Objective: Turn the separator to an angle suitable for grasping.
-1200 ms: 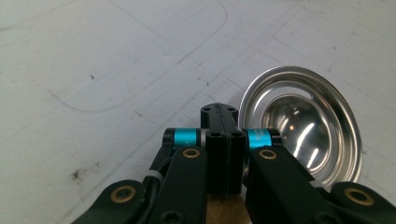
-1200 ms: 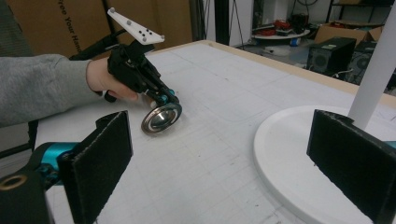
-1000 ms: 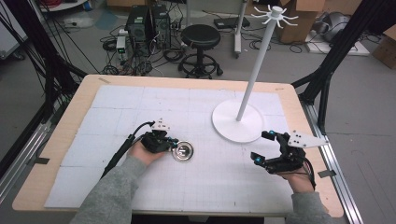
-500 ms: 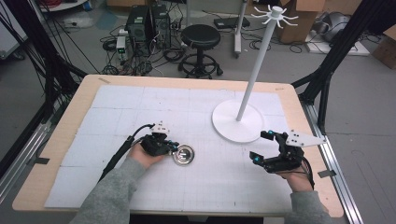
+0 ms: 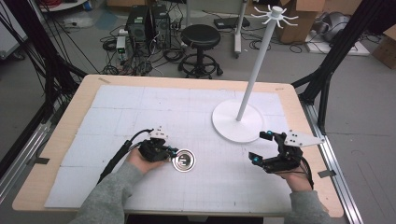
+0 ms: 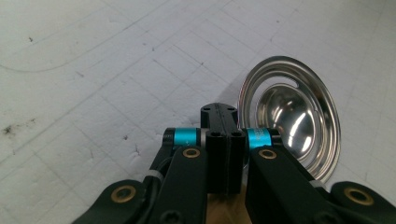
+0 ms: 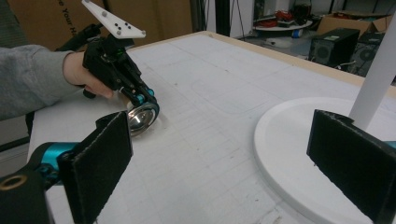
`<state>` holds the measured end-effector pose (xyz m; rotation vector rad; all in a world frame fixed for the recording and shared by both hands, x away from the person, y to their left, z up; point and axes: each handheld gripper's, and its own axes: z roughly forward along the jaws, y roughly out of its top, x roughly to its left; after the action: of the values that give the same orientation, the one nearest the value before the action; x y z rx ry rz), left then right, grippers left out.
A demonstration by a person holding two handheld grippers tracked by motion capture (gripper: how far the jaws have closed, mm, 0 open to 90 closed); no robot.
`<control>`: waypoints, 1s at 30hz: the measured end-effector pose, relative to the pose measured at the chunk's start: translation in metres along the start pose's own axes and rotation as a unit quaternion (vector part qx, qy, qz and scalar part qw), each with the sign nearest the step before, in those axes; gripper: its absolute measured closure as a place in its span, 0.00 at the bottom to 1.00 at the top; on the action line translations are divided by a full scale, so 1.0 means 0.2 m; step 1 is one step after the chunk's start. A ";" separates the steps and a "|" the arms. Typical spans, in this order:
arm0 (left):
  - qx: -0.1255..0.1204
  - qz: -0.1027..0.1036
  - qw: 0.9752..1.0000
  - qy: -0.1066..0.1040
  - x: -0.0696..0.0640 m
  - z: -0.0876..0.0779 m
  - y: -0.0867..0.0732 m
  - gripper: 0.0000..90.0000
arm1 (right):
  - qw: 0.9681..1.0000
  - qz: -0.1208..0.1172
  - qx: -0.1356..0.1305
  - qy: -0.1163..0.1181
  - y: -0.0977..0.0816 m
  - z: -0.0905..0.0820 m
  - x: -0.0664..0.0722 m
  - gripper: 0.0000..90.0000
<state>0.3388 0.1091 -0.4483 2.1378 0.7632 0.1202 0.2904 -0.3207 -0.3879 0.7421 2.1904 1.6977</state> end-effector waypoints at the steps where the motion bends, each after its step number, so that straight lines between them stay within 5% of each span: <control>1: 0.000 0.001 1.000 -0.001 -0.01 0.00 0.00 1.00 | 1.000 -0.001 -0.001 -0.001 0.00 0.00 0.00 0.07; 10: 0.000 -0.010 1.000 -0.010 -0.03 -0.02 -0.03 1.00 | 1.000 -0.002 0.004 0.003 0.00 0.01 0.00 0.07; 30: 0.013 0.028 1.000 -0.007 -0.11 -0.06 -0.05 1.00 | 1.000 -0.004 0.010 0.006 -0.01 0.03 0.00 0.07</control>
<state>0.3123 0.1108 -0.4449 2.1819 0.7013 0.1251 0.2928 -0.3159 -0.3910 0.7296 2.2188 1.6819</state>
